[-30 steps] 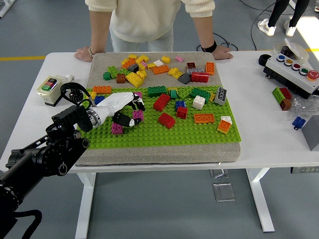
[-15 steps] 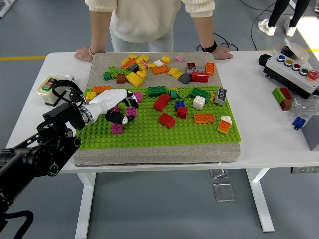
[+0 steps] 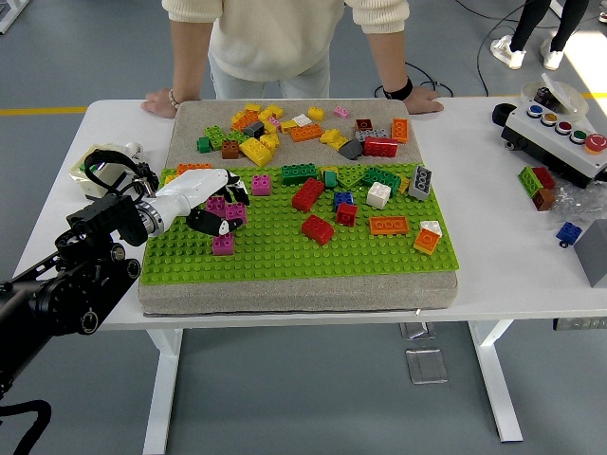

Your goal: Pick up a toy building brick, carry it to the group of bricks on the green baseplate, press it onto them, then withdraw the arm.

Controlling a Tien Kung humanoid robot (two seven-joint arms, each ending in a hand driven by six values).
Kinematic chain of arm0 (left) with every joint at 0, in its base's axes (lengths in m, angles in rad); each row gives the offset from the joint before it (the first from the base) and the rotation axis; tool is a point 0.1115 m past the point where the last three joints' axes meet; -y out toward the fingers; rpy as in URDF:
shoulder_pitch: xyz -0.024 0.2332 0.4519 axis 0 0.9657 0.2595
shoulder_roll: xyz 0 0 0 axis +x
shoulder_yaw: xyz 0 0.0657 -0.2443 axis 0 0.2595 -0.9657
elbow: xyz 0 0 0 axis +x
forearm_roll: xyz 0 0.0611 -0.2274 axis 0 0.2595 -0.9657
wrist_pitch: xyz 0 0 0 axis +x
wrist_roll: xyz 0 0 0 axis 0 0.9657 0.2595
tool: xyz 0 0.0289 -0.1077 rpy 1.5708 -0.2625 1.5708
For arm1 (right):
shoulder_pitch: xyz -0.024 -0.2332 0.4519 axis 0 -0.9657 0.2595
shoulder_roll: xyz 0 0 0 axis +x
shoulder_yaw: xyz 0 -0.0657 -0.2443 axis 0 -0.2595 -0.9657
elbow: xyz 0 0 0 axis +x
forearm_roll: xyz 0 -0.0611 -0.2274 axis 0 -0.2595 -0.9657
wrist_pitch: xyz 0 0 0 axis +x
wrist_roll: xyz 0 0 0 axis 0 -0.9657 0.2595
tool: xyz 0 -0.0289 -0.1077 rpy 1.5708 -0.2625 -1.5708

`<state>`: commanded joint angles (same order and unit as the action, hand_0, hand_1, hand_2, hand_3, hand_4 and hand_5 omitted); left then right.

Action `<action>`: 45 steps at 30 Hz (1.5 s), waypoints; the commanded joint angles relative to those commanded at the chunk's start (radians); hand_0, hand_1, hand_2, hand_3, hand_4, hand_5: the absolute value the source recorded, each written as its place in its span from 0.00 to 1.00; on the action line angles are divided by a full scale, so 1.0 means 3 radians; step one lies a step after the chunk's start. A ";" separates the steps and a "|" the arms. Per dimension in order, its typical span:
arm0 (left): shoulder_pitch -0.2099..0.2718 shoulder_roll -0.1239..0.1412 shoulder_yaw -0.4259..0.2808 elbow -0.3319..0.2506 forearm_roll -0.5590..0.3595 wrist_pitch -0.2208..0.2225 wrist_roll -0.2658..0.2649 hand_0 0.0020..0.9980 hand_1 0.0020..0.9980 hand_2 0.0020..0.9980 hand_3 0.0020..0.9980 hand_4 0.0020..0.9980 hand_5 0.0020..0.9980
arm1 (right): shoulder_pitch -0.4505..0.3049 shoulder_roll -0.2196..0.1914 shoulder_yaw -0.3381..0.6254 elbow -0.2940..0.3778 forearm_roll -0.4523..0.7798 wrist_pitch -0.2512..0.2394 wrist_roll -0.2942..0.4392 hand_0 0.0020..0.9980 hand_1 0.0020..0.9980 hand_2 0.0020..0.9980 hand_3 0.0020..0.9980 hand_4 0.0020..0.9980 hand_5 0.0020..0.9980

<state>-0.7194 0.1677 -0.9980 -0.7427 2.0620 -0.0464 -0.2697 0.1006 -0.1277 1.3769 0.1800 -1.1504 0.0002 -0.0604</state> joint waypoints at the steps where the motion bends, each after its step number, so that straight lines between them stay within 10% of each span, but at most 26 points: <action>1: 0.0000 0.0005 -0.0001 -0.0003 0.0000 -0.0004 -0.0001 0.60 0.57 0.56 0.53 0.61 0.00 | 0.0000 -0.0001 0.0003 0.0000 0.0001 0.0000 -0.0001 0.75 0.68 0.73 0.66 0.91 0.48; 45: 0.0099 0.0134 -0.0018 -0.0114 0.0026 -0.0114 0.0002 0.60 0.58 0.56 0.54 0.61 0.00 | -0.0012 0.0001 0.0006 0.0000 0.0020 -0.0011 0.0000 0.75 0.68 0.73 0.65 0.91 0.48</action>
<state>-0.6895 0.2078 -1.0034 -0.7768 2.0697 -0.0806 -0.2691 0.0970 -0.1276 1.3788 0.1800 -1.1443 -0.0031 -0.0603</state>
